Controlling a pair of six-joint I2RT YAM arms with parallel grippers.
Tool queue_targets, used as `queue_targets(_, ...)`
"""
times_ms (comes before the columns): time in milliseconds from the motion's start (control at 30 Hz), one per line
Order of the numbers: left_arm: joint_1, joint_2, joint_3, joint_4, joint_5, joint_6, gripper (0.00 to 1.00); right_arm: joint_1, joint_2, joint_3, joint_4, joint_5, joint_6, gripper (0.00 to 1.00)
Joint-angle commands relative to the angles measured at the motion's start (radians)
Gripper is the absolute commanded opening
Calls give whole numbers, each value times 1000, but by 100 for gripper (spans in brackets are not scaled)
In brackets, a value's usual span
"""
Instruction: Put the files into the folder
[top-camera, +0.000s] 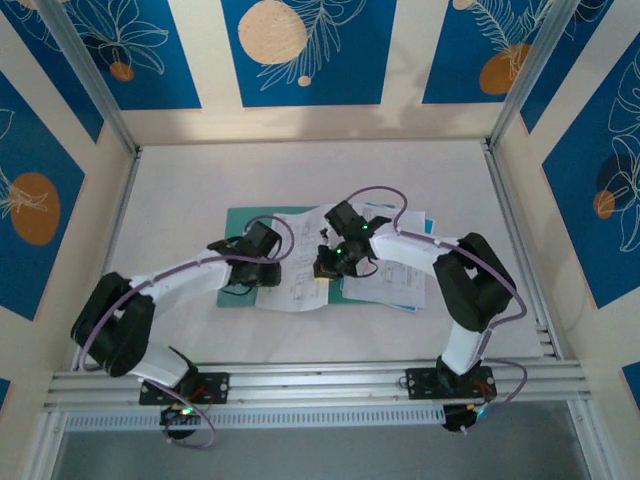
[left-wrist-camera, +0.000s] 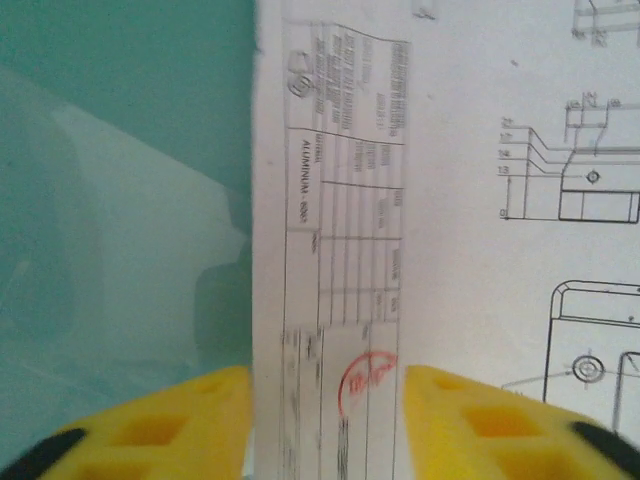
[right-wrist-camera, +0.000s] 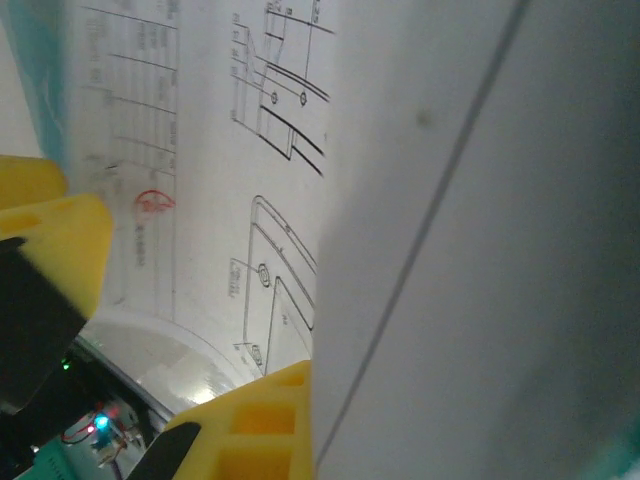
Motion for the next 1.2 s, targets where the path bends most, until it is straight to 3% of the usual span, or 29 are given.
queue_targets(0, 78, -81, -31, -31, 68, -15, 47, -38, -60, 59, -72, 82, -94, 0)
queue_targets(233, 277, -143, -117, -77, 147, -5, 27, -56, -74, 163, -134, 199, -235, 0)
queue_targets(467, 397, -151, -210, -71, 163, 2, 17, -45, -107, 176, -137, 250, -292, 0)
queue_targets(767, 415, -194, -264, -57, 134, -5, 4, -41, -214, 88, -151, 291, -270, 0)
queue_targets(1167, 416, -212, -296, -34, 152, -12, 0, 7, -241, 15, -123, 253, -243, 0)
